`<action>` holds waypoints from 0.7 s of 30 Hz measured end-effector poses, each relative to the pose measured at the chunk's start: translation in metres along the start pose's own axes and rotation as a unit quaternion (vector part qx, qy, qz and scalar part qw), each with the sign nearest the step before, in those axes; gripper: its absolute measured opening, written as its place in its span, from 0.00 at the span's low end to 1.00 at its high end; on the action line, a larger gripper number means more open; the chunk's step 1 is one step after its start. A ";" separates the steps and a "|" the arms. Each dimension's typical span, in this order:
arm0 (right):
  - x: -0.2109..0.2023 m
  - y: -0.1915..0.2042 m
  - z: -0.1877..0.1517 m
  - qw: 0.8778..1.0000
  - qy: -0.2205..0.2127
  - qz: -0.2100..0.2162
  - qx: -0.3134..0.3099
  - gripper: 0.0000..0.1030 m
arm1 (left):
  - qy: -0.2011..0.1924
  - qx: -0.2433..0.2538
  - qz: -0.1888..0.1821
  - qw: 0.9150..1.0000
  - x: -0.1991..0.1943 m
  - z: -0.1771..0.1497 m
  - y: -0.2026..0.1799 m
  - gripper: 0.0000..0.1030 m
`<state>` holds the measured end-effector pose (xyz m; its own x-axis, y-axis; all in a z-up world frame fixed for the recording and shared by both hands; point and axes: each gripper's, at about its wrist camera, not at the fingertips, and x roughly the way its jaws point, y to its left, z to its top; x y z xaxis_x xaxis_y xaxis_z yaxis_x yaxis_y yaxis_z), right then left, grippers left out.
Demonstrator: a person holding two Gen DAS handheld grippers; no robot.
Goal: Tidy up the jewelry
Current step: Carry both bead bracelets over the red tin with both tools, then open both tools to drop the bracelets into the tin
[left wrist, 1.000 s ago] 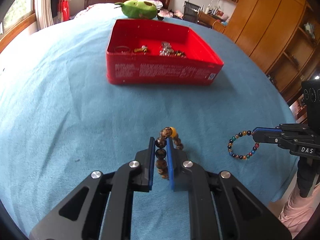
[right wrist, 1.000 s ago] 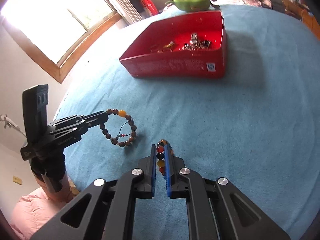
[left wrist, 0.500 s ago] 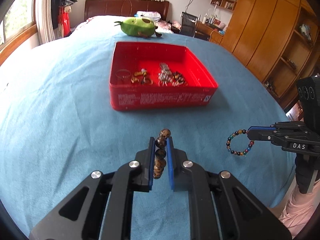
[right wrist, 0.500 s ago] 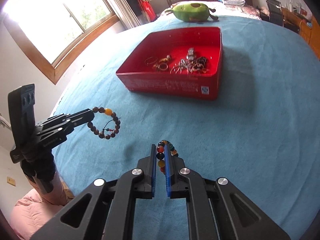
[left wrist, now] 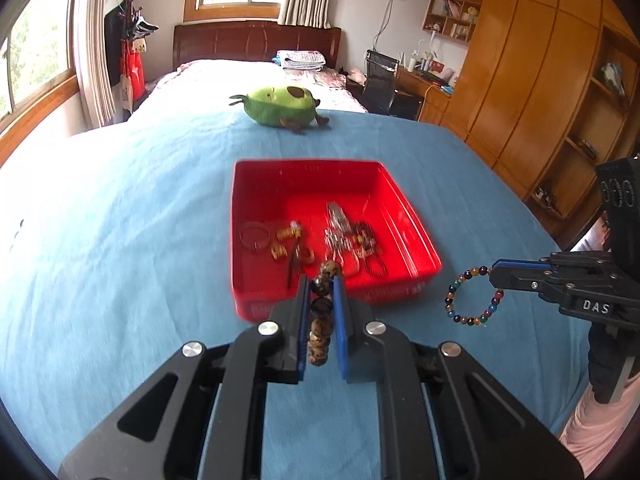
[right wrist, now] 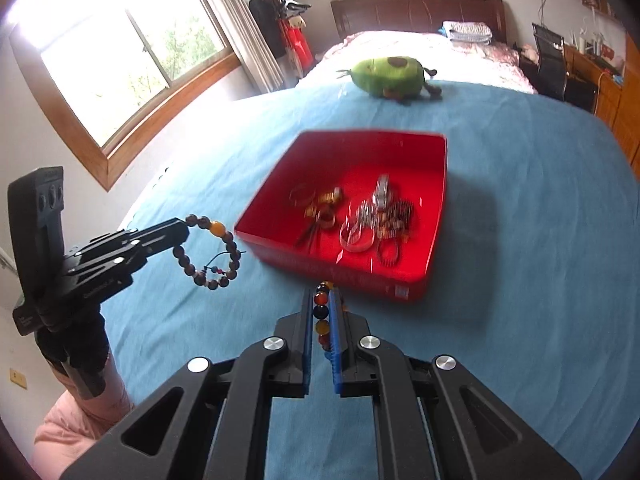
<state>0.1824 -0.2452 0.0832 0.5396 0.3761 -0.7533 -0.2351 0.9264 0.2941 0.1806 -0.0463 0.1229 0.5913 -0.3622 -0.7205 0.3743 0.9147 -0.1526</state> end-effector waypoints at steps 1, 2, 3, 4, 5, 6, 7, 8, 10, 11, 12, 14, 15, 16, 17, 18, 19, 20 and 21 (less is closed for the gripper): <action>0.002 -0.001 0.009 1.000 -0.002 0.001 0.001 0.07 | 0.000 -0.002 0.004 1.000 0.005 0.009 0.001 0.09; 0.005 -0.002 0.018 1.000 -0.004 0.002 0.002 0.07 | 0.001 -0.003 0.006 1.000 0.010 0.018 0.001 0.09; 0.009 -0.003 0.027 1.000 -0.005 0.001 0.003 0.07 | 0.001 -0.003 0.008 1.000 0.014 0.025 0.002 0.09; 0.013 -0.004 0.036 1.000 -0.007 -0.002 0.003 0.07 | -0.001 -0.004 0.013 1.000 0.021 0.035 0.003 0.09; 0.018 -0.006 0.043 1.000 -0.008 -0.005 0.003 0.07 | -0.001 -0.005 0.016 1.000 0.027 0.042 0.004 0.09; 0.023 -0.007 0.050 1.000 -0.007 -0.007 0.003 0.07 | -0.001 -0.006 0.016 1.000 0.033 0.049 0.005 0.09; 0.031 -0.010 0.059 1.000 -0.005 -0.008 0.007 0.07 | 0.002 -0.008 0.014 1.000 0.041 0.056 0.006 0.09; 0.039 -0.012 0.066 1.000 -0.003 -0.008 0.009 0.07 | 0.005 -0.008 0.012 1.000 0.048 0.061 0.006 0.09; 0.055 -0.018 0.079 1.000 0.002 -0.010 0.013 0.07 | 0.010 -0.009 0.014 1.000 0.065 0.072 0.007 0.09; 0.066 -0.022 0.087 1.000 0.005 -0.012 0.016 0.07 | 0.013 -0.010 0.015 1.000 0.077 0.078 0.008 0.09; 0.076 -0.025 0.093 1.000 0.008 -0.014 0.019 0.07 | 0.015 -0.011 0.014 1.000 0.084 0.081 0.009 0.09; 0.095 -0.032 0.103 0.999 0.017 -0.014 0.024 0.07 | 0.021 -0.013 0.009 1.000 0.105 0.089 0.012 0.09; 0.104 -0.034 0.107 0.999 0.018 -0.015 0.025 0.07 | 0.022 -0.012 0.010 1.000 0.114 0.093 0.013 0.09; 0.116 -0.038 0.113 0.999 0.019 -0.017 0.025 0.07 | 0.025 -0.014 0.012 1.000 0.128 0.096 0.015 0.09; 0.123 -0.040 0.116 0.999 0.021 -0.017 0.027 0.07 | 0.028 -0.016 0.014 0.999 0.138 0.099 0.017 0.09; 0.132 -0.043 0.119 0.999 0.025 -0.016 0.030 0.07 | 0.034 -0.020 0.013 0.999 0.148 0.101 0.019 0.09; 0.140 -0.045 0.122 0.999 0.029 -0.014 0.033 0.07 | 0.039 -0.025 0.011 0.999 0.155 0.101 0.023 0.09; 0.150 -0.048 0.126 0.999 0.034 -0.013 0.035 0.07 | 0.044 -0.029 0.010 0.999 0.165 0.103 0.025 0.09; 0.160 -0.051 0.129 0.998 0.039 -0.013 0.038 0.07 | 0.047 -0.030 0.012 0.998 0.172 0.104 0.027 0.09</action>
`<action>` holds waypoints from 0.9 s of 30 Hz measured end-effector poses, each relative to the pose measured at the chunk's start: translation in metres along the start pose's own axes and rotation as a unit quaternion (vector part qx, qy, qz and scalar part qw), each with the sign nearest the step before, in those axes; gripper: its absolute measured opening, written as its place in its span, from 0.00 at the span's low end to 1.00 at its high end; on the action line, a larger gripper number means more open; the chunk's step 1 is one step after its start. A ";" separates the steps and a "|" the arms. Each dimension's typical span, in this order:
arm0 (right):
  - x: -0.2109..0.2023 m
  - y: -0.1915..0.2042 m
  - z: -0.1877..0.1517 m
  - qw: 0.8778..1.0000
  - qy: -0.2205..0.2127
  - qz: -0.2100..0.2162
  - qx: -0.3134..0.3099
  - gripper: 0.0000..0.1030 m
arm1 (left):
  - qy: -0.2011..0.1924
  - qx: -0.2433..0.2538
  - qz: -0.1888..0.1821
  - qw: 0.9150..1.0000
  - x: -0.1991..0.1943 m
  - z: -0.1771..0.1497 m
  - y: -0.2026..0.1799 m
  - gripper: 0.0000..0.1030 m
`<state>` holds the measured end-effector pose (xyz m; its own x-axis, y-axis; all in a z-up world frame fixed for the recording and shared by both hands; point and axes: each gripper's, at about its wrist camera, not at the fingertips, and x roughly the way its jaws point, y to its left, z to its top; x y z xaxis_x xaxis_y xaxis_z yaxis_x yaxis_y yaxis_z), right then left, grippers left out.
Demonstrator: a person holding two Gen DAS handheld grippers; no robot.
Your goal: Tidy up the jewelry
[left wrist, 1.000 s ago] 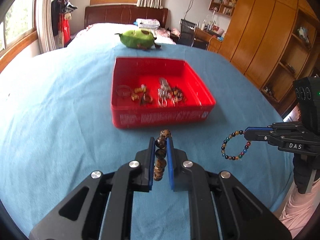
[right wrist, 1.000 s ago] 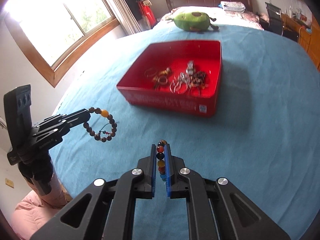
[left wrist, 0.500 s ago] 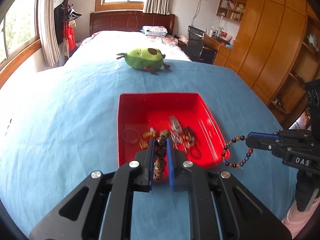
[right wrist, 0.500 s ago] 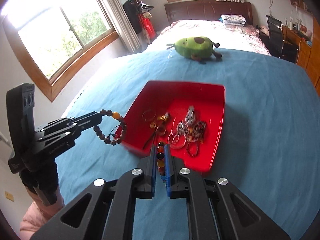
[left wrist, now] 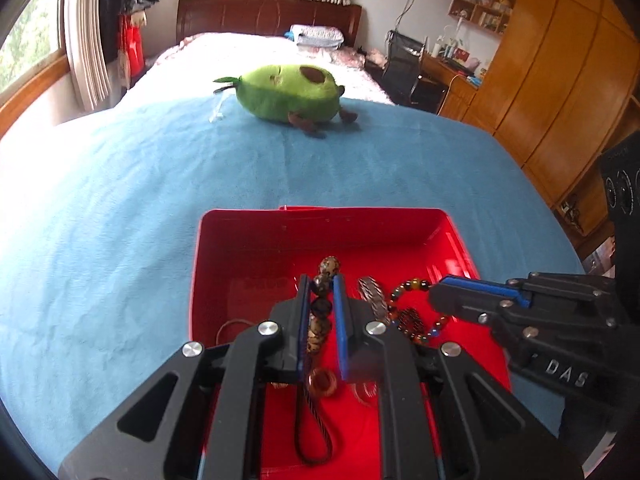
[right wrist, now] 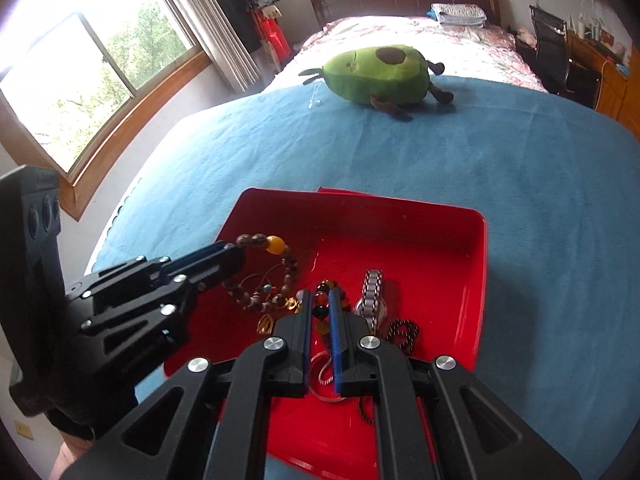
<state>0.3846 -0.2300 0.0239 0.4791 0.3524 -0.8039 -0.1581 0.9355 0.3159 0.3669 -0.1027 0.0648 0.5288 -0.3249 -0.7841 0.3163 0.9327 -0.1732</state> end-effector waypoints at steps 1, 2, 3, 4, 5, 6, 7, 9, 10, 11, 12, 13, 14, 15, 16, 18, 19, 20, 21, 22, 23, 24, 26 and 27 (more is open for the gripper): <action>0.006 -0.002 0.003 1.000 0.003 -0.001 0.002 0.07 | 0.003 -0.001 0.004 1.000 0.009 0.002 0.002 0.09; 0.015 -0.005 0.005 1.000 0.007 -0.001 0.007 0.07 | 0.006 -0.002 0.007 1.000 0.016 0.004 0.004 0.09; 0.021 -0.007 0.008 1.000 0.010 0.001 0.009 0.07 | 0.010 -0.003 0.009 1.000 0.023 0.006 0.005 0.09; 0.027 -0.009 0.010 1.000 0.013 0.002 0.011 0.07 | 0.012 -0.004 0.009 1.000 0.027 0.006 0.006 0.09; 0.030 -0.010 0.012 1.000 0.015 0.002 0.012 0.07 | 0.016 -0.006 0.009 1.000 0.032 0.007 0.008 0.09; 0.034 -0.012 0.014 1.000 0.017 0.001 0.014 0.07 | 0.018 -0.007 0.010 1.000 0.033 0.005 0.009 0.09; 0.037 -0.014 0.015 1.000 0.019 -0.002 0.013 0.07 | 0.021 -0.006 0.011 1.000 0.038 0.005 0.010 0.10; 0.040 -0.016 0.016 1.000 0.020 -0.012 0.010 0.14 | 0.027 -0.007 0.010 1.000 0.041 0.006 0.012 0.11; 0.039 -0.019 0.015 1.000 0.016 -0.021 0.011 0.26 | 0.027 -0.009 0.008 1.000 0.041 0.005 0.013 0.12; 0.036 -0.021 0.014 0.999 0.008 -0.037 0.010 0.31 | 0.027 -0.011 0.006 1.000 0.041 0.004 0.014 0.16; 0.034 -0.022 0.013 0.999 0.003 -0.048 0.008 0.34 | 0.025 -0.012 0.004 1.000 0.039 0.004 0.015 0.20; 0.030 -0.023 0.010 0.998 -0.001 -0.055 0.006 0.34 | 0.020 -0.012 0.002 1.000 0.036 0.004 0.015 0.30; 0.026 -0.025 0.008 0.999 -0.004 -0.053 0.008 0.34 | 0.014 -0.011 0.003 1.000 0.033 0.004 0.016 0.35; 0.023 -0.027 0.006 0.999 -0.007 -0.051 0.010 0.34 | 0.007 -0.007 0.004 1.000 0.028 0.004 0.015 0.35; 0.020 -0.027 0.004 0.999 -0.010 -0.052 0.011 0.34 | 0.002 -0.005 0.004 1.000 0.023 0.002 0.015 0.35; 0.008 -0.025 -0.002 0.998 -0.024 -0.065 0.003 0.36 | -0.005 -0.005 0.003 1.000 0.014 0.000 0.014 0.38; 0.004 -0.024 -0.004 0.997 -0.030 -0.072 0.000 0.42 | -0.009 -0.004 0.002 1.000 0.009 -0.002 0.014 0.42; -0.003 -0.022 -0.008 0.996 -0.040 -0.081 -0.004 0.44 | -0.014 -0.002 0.003 1.000 0.003 -0.005 0.013 0.47; -0.010 -0.020 -0.012 0.995 -0.049 -0.087 -0.007 0.48 | -0.018 -0.001 0.007 1.000 -0.002 -0.006 0.013 0.49; -0.016 -0.018 -0.016 0.994 -0.058 -0.090 -0.010 0.53 | -0.028 0.003 0.015 0.999 -0.010 -0.010 0.012 0.53; -0.024 -0.017 -0.022 0.993 -0.068 -0.090 -0.014 0.57 | -0.037 0.006 0.023 0.999 -0.018 -0.014 0.011 0.58; -0.032 -0.015 -0.028 0.993 -0.078 -0.091 -0.017 0.66 | -0.042 0.007 0.024 0.999 -0.023 -0.017 0.011 0.60; -0.043 -0.011 -0.037 0.991 -0.093 -0.095 -0.023 0.72 | -0.050 0.003 0.023 0.998 -0.037 -0.026 0.013 0.63; -0.049 -0.008 -0.043 0.990 -0.100 -0.097 -0.026 0.76 | -0.052 0.000 0.023 0.998 -0.043 -0.029 0.014 0.65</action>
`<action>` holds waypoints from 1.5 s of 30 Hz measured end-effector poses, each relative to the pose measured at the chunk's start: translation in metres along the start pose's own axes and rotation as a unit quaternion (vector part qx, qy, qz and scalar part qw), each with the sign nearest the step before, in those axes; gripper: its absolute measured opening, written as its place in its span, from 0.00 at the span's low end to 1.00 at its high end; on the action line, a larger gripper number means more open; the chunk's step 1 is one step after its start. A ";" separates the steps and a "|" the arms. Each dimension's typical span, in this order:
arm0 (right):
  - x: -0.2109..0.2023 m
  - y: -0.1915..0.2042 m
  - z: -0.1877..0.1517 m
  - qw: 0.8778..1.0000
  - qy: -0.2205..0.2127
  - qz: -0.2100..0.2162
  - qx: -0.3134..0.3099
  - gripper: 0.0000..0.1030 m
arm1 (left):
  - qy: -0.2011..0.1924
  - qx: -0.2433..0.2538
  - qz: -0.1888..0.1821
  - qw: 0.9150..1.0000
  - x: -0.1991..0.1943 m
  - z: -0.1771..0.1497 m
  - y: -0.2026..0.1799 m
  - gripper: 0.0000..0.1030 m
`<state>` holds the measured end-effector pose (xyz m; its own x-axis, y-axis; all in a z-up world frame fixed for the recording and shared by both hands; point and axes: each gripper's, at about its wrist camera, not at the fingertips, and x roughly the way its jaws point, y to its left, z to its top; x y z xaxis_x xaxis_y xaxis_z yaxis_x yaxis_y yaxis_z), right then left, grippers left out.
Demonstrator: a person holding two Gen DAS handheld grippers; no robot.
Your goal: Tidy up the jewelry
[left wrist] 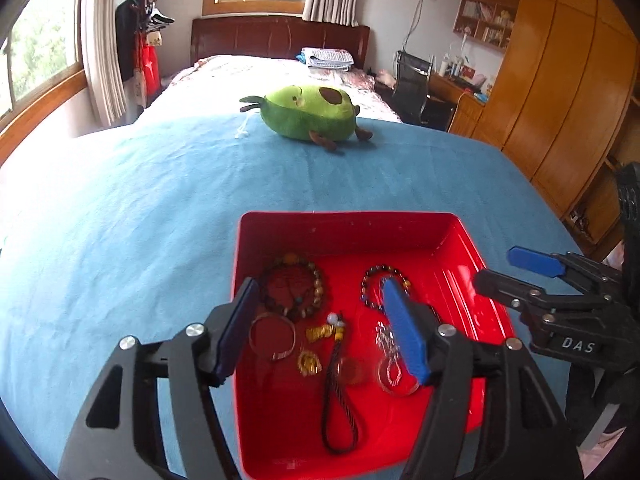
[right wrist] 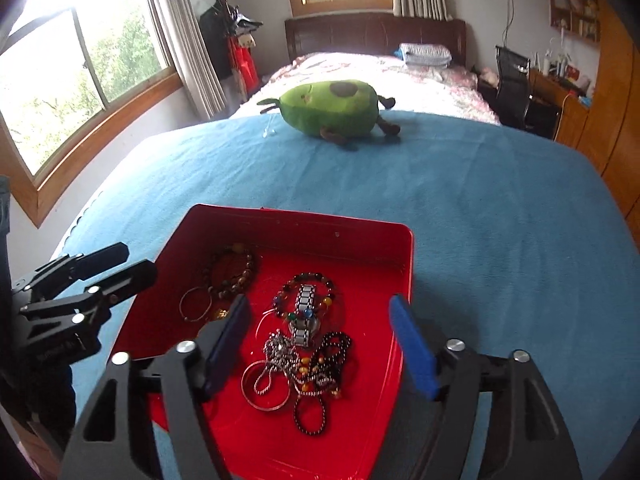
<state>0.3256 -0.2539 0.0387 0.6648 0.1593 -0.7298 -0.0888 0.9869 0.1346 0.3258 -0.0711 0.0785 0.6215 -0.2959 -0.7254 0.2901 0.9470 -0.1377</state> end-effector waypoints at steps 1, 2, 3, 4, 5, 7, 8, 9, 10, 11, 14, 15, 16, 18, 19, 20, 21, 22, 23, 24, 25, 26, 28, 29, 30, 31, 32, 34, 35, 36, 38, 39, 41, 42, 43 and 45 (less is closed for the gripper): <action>-0.004 0.001 -0.003 1.000 -0.004 0.000 -0.001 0.82 | -0.002 -0.004 0.002 1.000 -0.008 -0.006 0.002 0.70; -0.011 0.001 -0.008 1.000 -0.007 0.003 0.000 0.85 | -0.004 -0.006 0.005 1.000 -0.013 -0.009 0.002 0.73; -0.015 0.002 -0.012 1.000 -0.010 0.006 0.001 0.88 | -0.007 -0.008 0.010 1.000 -0.019 -0.015 0.004 0.75; -0.019 0.002 -0.014 1.000 -0.011 0.008 0.001 0.90 | -0.010 -0.009 0.011 1.000 -0.024 -0.018 0.004 0.80; -0.023 0.003 -0.018 1.000 -0.012 0.011 0.003 0.91 | -0.013 -0.011 0.013 1.000 -0.029 -0.023 0.005 0.87; -0.030 0.003 -0.023 1.000 -0.013 0.014 0.008 0.96 | -0.020 -0.019 0.021 0.999 -0.039 -0.031 0.008 0.89; -0.034 0.004 -0.026 1.000 -0.011 0.015 0.010 0.96 | -0.020 -0.021 0.028 0.999 -0.044 -0.036 0.009 0.90; -0.036 0.004 -0.028 1.000 -0.009 0.012 0.012 0.96 | -0.020 -0.019 0.033 0.999 -0.047 -0.040 0.009 0.91; -0.038 0.005 -0.031 1.000 -0.005 0.007 0.014 0.96 | -0.019 -0.017 0.036 0.999 -0.049 -0.043 0.008 0.93; -0.042 0.006 -0.034 1.000 -0.005 0.001 0.015 0.96 | -0.018 -0.014 0.037 0.999 -0.053 -0.047 0.007 0.93; -0.049 0.009 -0.043 1.000 -0.010 -0.010 0.011 0.96 | -0.015 -0.016 0.040 0.999 -0.062 -0.056 0.009 0.95; -0.050 0.010 -0.046 1.000 -0.008 -0.015 0.012 0.96 | -0.012 -0.016 0.039 0.999 -0.064 -0.059 0.009 0.95; -0.052 0.011 -0.049 1.000 -0.005 -0.016 0.013 0.96 | -0.011 -0.017 0.040 0.999 -0.065 -0.061 0.010 0.95; -0.055 0.013 -0.055 1.000 0.004 -0.016 0.016 0.96 | -0.010 -0.021 0.043 0.999 -0.069 -0.067 0.011 0.95; -0.057 0.014 -0.057 1.000 0.006 -0.017 0.018 0.96 | -0.010 -0.023 0.046 0.999 -0.071 -0.069 0.011 0.95; -0.058 0.014 -0.060 1.000 0.007 -0.019 0.021 0.96 | -0.010 -0.026 0.050 0.998 -0.072 -0.073 0.012 0.95; -0.059 0.015 -0.062 1.000 0.009 -0.019 0.022 0.96 | -0.011 -0.029 0.053 0.998 -0.074 -0.076 0.014 0.95; -0.059 0.015 -0.063 1.000 0.011 -0.019 0.023 0.96 | -0.011 -0.030 0.055 0.998 -0.075 -0.079 0.014 0.95; -0.060 0.016 -0.066 0.999 0.012 -0.016 0.025 0.96 | -0.011 -0.031 0.057 0.998 -0.076 -0.080 0.014 0.95; -0.060 0.017 -0.068 0.999 0.013 -0.013 0.027 0.96 | -0.011 -0.031 0.060 0.998 -0.076 -0.083 0.014 0.95; -0.060 0.017 -0.069 0.999 0.014 -0.009 0.028 0.96 | -0.013 -0.033 0.063 0.997 -0.078 -0.086 0.015 0.95; -0.061 0.019 -0.072 0.999 0.015 -0.006 0.029 0.96 | -0.015 -0.034 0.064 0.997 -0.080 -0.087 0.016 0.95; -0.062 0.021 -0.076 0.999 0.016 -0.005 0.029 0.96 | -0.018 -0.036 0.064 0.997 -0.083 -0.090 0.017 0.95; -0.062 0.022 -0.078 0.999 0.019 -0.003 0.028 0.96 | -0.019 -0.038 0.063 0.997 -0.083 -0.090 0.018 0.95; -0.061 0.023 -0.080 0.999 0.021 0.000 0.028 0.96 | -0.020 -0.040 0.061 0.997 -0.085 -0.092 0.019 0.95; -0.061 0.024 -0.081 0.999 0.022 0.004 0.028 0.96 | -0.021 -0.041 0.061 0.997 -0.085 -0.092 0.019 0.95; -0.061 0.024 -0.083 0.999 0.023 0.004 0.029 0.96 | -0.022 -0.042 0.061 0.997 -0.086 -0.093 0.020 0.95; -0.060 0.025 -0.087 0.999 0.024 0.001 0.029 0.96 | -0.023 -0.043 0.062 0.997 -0.086 -0.094 0.020 0.95; -0.059 0.024 -0.090 0.999 0.024 0.001 0.030 0.96 | -0.022 -0.043 0.063 0.997 -0.086 -0.094 0.020 0.95; -0.059 0.023 -0.092 0.999 0.024 0.003 0.032 0.96 | -0.021 -0.040 0.065 0.997 -0.085 -0.095 0.020 0.95; -0.057 0.021 -0.094 0.999 0.028 0.005 0.036 0.96 | -0.018 -0.037 0.067 0.997 -0.083 -0.097 0.020 0.95; -0.057 0.020 -0.095 0.999 0.029 0.005 0.038 0.96 | -0.017 -0.036 0.067 0.997 -0.082 -0.099 0.019 0.95; -0.056 0.017 -0.098 0.999 0.030 0.008 0.043 0.96 | -0.014 -0.034 0.069 0.997 -0.080 -0.101 0.018 0.95; -0.056 0.016 -0.098 0.999 0.030 0.008 0.045 0.96 | -0.014 -0.032 0.072 0.997 -0.079 -0.102 0.017 0.95; -0.056 0.016 -0.098 0.998 0.030 0.008 0.045 0.96 | -0.013 -0.030 0.074 0.997 -0.078 -0.103 0.016 0.95; -0.055 0.016 -0.098 0.999 0.030 0.000 0.045 0.96 | -0.012 -0.025 0.078 0.997 -0.077 -0.104 0.014 0.95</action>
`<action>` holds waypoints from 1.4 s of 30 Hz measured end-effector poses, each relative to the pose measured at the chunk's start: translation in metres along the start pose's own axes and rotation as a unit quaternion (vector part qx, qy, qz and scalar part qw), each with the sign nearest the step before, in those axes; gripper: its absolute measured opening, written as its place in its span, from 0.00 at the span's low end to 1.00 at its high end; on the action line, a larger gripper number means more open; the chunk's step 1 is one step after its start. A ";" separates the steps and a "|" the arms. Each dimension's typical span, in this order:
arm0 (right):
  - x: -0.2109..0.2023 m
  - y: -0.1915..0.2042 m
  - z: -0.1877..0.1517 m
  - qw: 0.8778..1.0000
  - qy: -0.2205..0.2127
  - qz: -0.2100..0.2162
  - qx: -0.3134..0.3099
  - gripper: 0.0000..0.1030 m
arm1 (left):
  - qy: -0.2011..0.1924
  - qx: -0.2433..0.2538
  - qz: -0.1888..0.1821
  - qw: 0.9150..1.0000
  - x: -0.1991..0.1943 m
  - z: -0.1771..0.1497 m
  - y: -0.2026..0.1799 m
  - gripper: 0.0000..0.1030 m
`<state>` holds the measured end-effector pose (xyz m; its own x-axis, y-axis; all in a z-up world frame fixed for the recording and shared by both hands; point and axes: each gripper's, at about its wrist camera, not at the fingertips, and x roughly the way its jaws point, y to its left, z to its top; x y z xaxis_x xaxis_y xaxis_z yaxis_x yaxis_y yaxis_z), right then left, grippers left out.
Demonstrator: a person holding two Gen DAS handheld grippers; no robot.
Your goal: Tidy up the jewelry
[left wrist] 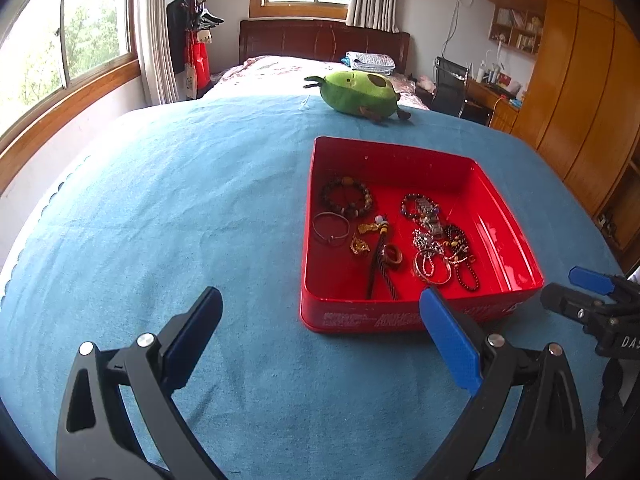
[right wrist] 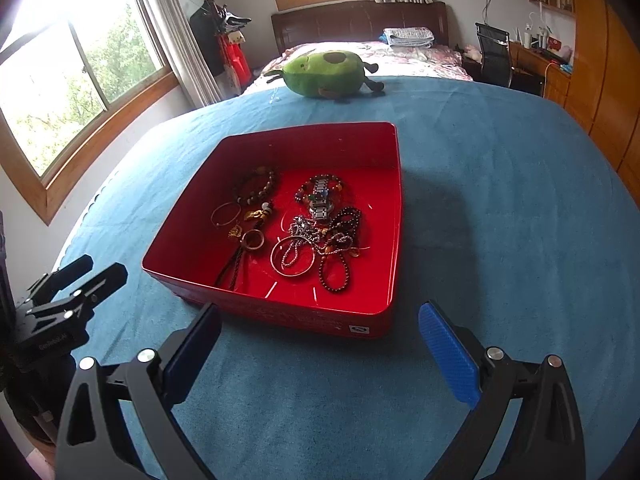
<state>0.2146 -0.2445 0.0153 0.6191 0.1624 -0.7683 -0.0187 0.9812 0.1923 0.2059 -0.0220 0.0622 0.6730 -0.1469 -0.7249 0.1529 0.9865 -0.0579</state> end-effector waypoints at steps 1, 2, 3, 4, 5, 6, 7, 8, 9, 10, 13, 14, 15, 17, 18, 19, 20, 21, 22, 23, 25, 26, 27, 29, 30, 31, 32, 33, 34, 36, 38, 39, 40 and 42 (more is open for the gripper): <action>0.001 0.000 0.000 1.000 0.000 -0.003 0.000 0.96 | 0.000 0.002 0.000 1.000 0.000 -0.001 -0.001 0.95; 0.001 0.001 -0.001 1.000 -0.001 -0.005 -0.001 0.96 | 0.000 0.004 0.002 1.000 0.000 -0.002 -0.002 0.95; 0.001 0.001 -0.001 1.000 0.000 -0.005 -0.001 0.96 | -0.001 0.005 0.004 1.000 0.000 -0.002 -0.002 0.95; 0.002 0.001 -0.002 1.000 0.002 -0.003 0.000 0.96 | -0.003 0.006 0.006 1.000 -0.001 -0.003 -0.003 0.95; 0.002 0.001 -0.002 1.000 0.003 -0.001 0.000 0.96 | -0.004 0.007 0.007 1.000 -0.001 -0.004 -0.003 0.95; 0.002 0.001 -0.002 1.000 0.003 -0.002 0.000 0.96 | -0.003 0.008 0.007 1.000 -0.001 -0.005 -0.003 0.95; 0.002 0.001 -0.002 1.000 0.004 -0.003 -0.001 0.96 | -0.003 0.009 0.007 1.000 -0.001 -0.004 -0.004 0.95; 0.004 0.002 -0.003 1.000 0.005 -0.004 -0.002 0.96 | -0.002 0.009 0.006 1.000 -0.001 -0.004 -0.004 0.95; 0.005 0.002 -0.003 1.000 0.007 -0.004 -0.002 0.96 | -0.001 0.011 0.008 1.000 0.000 -0.005 -0.004 0.95; 0.006 0.002 -0.004 1.000 0.008 -0.004 -0.002 0.96 | 0.000 0.011 0.008 1.000 0.001 -0.005 -0.004 0.95; 0.011 0.004 -0.005 1.000 0.014 -0.003 -0.003 0.96 | 0.003 0.011 0.009 1.000 0.003 -0.005 -0.004 0.95; 0.012 0.004 -0.005 1.000 0.015 -0.003 -0.004 0.96 | 0.003 0.012 0.010 1.000 0.004 -0.005 -0.004 0.95; 0.013 0.004 -0.005 1.000 0.016 -0.003 -0.004 0.96 | 0.004 0.012 0.010 1.000 0.004 -0.005 -0.003 0.95; 0.014 0.003 -0.005 1.000 0.018 -0.003 -0.004 0.96 | 0.005 0.012 0.011 1.000 0.005 -0.005 -0.003 0.95; 0.015 0.003 -0.005 1.000 0.019 -0.003 -0.003 0.96 | 0.006 0.012 0.012 1.000 0.007 -0.005 -0.003 0.95; 0.015 0.003 -0.006 1.000 0.019 -0.003 -0.003 0.96 | 0.006 0.012 0.012 1.000 0.007 -0.005 -0.003 0.95; 0.016 0.003 -0.006 1.000 0.020 -0.003 -0.003 0.96 | 0.007 0.012 0.012 1.000 0.008 -0.005 -0.003 0.95; 0.016 0.002 -0.006 1.000 0.020 -0.003 -0.002 0.96 | 0.008 0.012 0.012 1.000 0.009 -0.004 -0.004 0.95; 0.016 0.002 -0.006 1.000 0.021 -0.003 -0.002 0.96 | 0.009 0.013 0.012 1.000 0.010 -0.004 -0.004 0.95; 0.015 0.002 -0.006 1.000 0.020 -0.002 -0.003 0.96 | 0.009 0.014 0.012 1.000 0.010 -0.005 -0.004 0.95; 0.015 0.002 -0.006 1.000 0.020 -0.001 -0.004 0.96 | 0.010 0.014 0.012 1.000 0.011 -0.005 -0.004 0.95; 0.015 0.002 -0.006 1.000 0.020 -0.001 -0.004 0.96 | 0.011 0.015 0.012 1.000 0.012 -0.004 -0.004 0.95; 0.015 0.002 -0.006 1.000 0.020 0.000 -0.005 0.96 | 0.011 0.015 0.012 1.000 0.012 -0.005 -0.004 0.95; 0.015 0.002 -0.006 1.000 0.020 0.000 -0.004 0.96 | 0.012 0.015 0.013 1.000 0.013 -0.005 -0.004 0.95; 0.016 0.002 -0.006 1.000 0.020 0.000 -0.004 0.96 | 0.012 0.015 0.012 1.000 0.013 -0.005 -0.004 0.95; 0.016 0.002 -0.006 1.000 0.021 0.000 -0.004 0.96 | 0.013 0.015 0.013 1.000 0.013 -0.005 -0.004 0.95; 0.015 0.002 -0.006 1.000 0.021 0.000 -0.004 0.96 | 0.014 0.014 0.013 1.000 0.013 -0.005 -0.004 0.95; 0.016 0.003 -0.006 1.000 0.020 0.000 -0.004 0.96 | 0.015 0.014 0.012 1.000 0.014 -0.005 -0.004 0.95; 0.016 0.003 -0.006 1.000 0.020 0.000 -0.004 0.96 | 0.016 0.013 0.012 1.000 0.014 -0.005 -0.004 0.95; 0.016 0.003 -0.006 1.000 0.020 0.000 -0.005 0.96 | 0.016 0.012 0.011 1.000 0.015 -0.005 -0.003 0.95; 0.016 0.003 -0.006 1.000 0.020 0.000 -0.005 0.96 | 0.016 0.012 0.011 1.000 0.015 -0.004 -0.003 0.95; 0.016 0.003 -0.006 1.000 0.020 0.000 -0.006 0.96 | 0.016 0.012 0.011 1.000 0.015 -0.004 -0.003 0.95; 0.016 0.003 -0.006 1.000 0.020 0.000 -0.005 0.96 | 0.016 0.013 0.011 1.000 0.015 -0.005 -0.004 0.95; 0.017 0.003 -0.006 1.000 0.021 -0.001 -0.005 0.96 | 0.016 0.014 0.010 1.000 0.014 -0.004 -0.004 0.95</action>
<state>0.2201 -0.2387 -0.0009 0.5857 0.1655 -0.7935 -0.0259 0.9823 0.1857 0.2116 -0.0281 0.0492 0.6530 -0.1244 -0.7471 0.1598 0.9868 -0.0246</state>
